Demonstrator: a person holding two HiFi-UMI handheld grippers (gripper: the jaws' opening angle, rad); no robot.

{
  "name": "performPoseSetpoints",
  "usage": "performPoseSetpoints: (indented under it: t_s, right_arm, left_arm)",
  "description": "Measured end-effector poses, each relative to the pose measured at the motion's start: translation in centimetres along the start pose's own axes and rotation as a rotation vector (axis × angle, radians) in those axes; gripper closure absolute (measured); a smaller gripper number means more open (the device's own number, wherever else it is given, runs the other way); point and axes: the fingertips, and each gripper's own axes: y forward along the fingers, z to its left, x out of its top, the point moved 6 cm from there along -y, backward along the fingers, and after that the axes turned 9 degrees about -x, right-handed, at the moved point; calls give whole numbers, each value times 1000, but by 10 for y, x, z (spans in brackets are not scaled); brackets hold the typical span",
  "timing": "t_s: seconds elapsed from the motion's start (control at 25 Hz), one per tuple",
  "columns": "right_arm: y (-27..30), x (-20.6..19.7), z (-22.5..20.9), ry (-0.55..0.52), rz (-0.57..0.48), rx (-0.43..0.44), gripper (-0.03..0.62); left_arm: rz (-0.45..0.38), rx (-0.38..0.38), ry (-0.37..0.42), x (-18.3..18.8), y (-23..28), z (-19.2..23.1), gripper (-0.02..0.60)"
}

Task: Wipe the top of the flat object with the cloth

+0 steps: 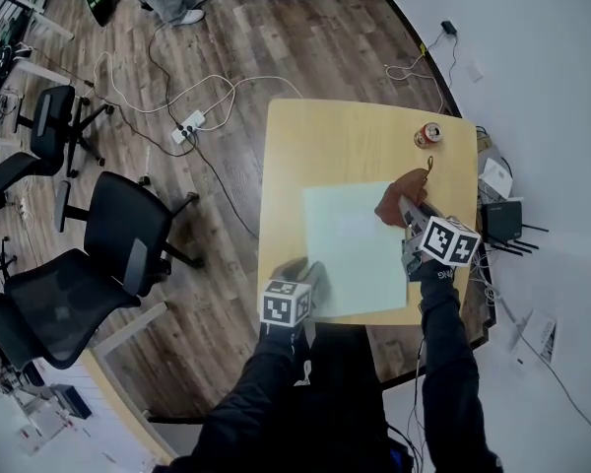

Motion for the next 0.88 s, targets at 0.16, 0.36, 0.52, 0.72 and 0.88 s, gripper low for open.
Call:
performPoseSetpoints:
  t_s: [0.16,0.36,0.52,0.72,0.88]
  right_arm:
    - [-16,-2,39,53,-25,113,500]
    - [-12,-27,102,78,21,268,500]
    - [7,-59,142,54,108,353,500]
    - [28,-91,160,20,204,371,500]
    - [37,-105,146,10,231,318,500]
  left_arm:
    - [2,-1,2,-1,-1,0,449]
    - [-2,-3,1,0,-2,-1,449]
    - [-6,-4,0,0,-1,-1,449]
    - [-6,-3,3,1,-1,-1,449]
    - [-10,-3,5,0,-1,-1,449]
